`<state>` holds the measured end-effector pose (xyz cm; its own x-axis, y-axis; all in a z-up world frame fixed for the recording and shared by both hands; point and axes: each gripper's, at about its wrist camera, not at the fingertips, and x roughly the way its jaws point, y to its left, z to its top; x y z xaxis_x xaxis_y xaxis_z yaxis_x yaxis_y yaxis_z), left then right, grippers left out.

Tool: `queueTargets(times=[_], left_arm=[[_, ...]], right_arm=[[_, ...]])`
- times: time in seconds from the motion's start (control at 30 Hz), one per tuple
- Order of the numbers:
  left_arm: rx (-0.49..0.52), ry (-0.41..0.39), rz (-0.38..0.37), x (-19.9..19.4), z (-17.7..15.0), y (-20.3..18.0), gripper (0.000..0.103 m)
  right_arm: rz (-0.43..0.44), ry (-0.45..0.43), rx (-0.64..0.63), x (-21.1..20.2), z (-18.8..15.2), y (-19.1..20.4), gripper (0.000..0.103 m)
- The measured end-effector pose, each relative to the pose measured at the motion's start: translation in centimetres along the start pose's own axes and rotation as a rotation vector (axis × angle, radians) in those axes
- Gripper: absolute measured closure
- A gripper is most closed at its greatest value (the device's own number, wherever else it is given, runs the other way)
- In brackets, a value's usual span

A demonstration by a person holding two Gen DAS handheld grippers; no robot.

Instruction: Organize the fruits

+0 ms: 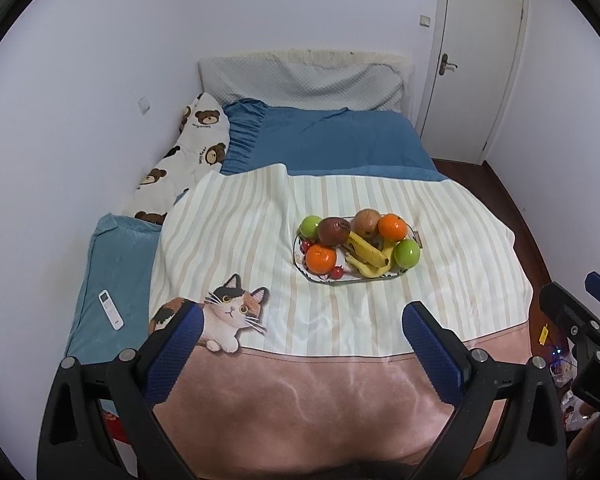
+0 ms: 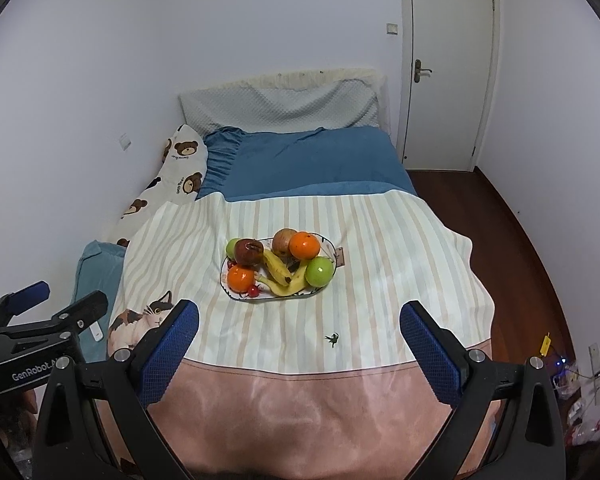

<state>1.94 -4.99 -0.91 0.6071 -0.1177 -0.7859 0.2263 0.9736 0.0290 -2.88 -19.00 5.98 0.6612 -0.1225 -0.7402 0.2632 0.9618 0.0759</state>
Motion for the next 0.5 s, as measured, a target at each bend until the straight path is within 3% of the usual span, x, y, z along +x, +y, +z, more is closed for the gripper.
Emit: queueTargets(times=[0.23,0.5], left_arm=[[0.006,0.033,0.000,3.9,0.4,-0.5,0.000],[-0.024,0.057,0.061,9.3,1.2,-0.4,0.000]], right_arm=[[-0.015,-0.003,-0.021,3.3,0.1,0.0,0.000],[-0.036,-0.039,-0.035,8.8,0.7,-0.2,0.000]])
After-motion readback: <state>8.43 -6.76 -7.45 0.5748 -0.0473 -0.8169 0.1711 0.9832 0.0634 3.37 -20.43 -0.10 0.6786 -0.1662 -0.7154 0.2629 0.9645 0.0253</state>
